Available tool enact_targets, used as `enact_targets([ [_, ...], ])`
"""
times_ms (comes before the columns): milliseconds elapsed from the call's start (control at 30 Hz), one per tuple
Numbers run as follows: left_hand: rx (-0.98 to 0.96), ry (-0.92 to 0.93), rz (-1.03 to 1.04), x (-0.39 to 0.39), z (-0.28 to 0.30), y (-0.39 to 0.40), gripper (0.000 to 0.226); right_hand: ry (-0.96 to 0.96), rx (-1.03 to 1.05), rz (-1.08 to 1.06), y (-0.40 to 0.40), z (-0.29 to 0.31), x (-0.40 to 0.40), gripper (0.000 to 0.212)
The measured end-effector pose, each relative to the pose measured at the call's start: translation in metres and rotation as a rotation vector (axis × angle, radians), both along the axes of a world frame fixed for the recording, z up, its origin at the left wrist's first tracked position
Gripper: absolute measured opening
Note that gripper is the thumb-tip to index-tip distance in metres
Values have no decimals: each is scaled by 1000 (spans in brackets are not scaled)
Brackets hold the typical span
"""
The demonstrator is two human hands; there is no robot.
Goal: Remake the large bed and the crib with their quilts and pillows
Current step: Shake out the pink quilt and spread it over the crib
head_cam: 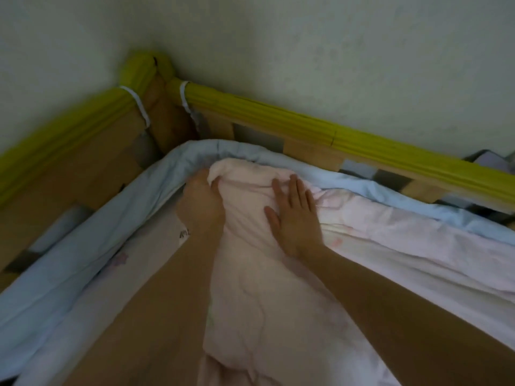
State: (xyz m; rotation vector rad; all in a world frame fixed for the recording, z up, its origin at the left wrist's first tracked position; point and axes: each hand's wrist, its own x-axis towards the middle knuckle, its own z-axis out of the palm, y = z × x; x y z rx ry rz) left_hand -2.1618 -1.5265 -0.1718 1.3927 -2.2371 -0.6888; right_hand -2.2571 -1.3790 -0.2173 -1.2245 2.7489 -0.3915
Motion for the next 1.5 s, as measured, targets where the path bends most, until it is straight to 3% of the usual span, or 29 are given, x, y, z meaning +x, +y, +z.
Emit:
enact_targets([
  [100,117,-297,11,15,-21,-9,30,25,101,80,-8,-10,5,78],
  [167,136,-390,-43,17,-25,-8,31,61,115,93,-5,-15,6,75],
  [333,371,-75,-77,-17,-19,-29,67,82,99,79,-4,-18,12,69],
  [400,297,37,-90,-21,-22,-30,52,111,63,76,-3,-18,15,68],
  [500,42,154,63,-7,-26,-29,31,175,31,99,-9,-15,19,71],
  [600,20,76,124,1,-38,-29,33,133,90,105,-19,-16,14,80],
  [733,22,-7,-38,7,-51,-34,51,35,188,94,-26,-28,3,80],
  [833,188,84,-62,41,-39,-23,59,-21,247,69,-34,-22,0,77],
  [933,418,49,76,95,-25,-6,56,-125,412,50,-42,4,1,74],
  [1033,420,-253,-110,151,-7,13,59,-294,311,-20,-44,45,36,66],
  [1133,467,-548,-291,201,11,37,52,-452,119,124,-21,89,100,53],
  [1200,592,-621,-293,231,19,55,56,-387,69,279,6,107,143,45],
  [1267,601,-702,-300,256,27,75,65,-272,24,431,32,117,184,44],
  [1333,448,-682,-300,277,39,98,53,-147,-24,571,54,113,219,51],
  [1400,312,-595,-214,300,48,111,47,-77,-31,621,69,109,244,43],
  [1500,280,-563,-12,359,69,119,41,-27,4,691,91,115,280,45],
])
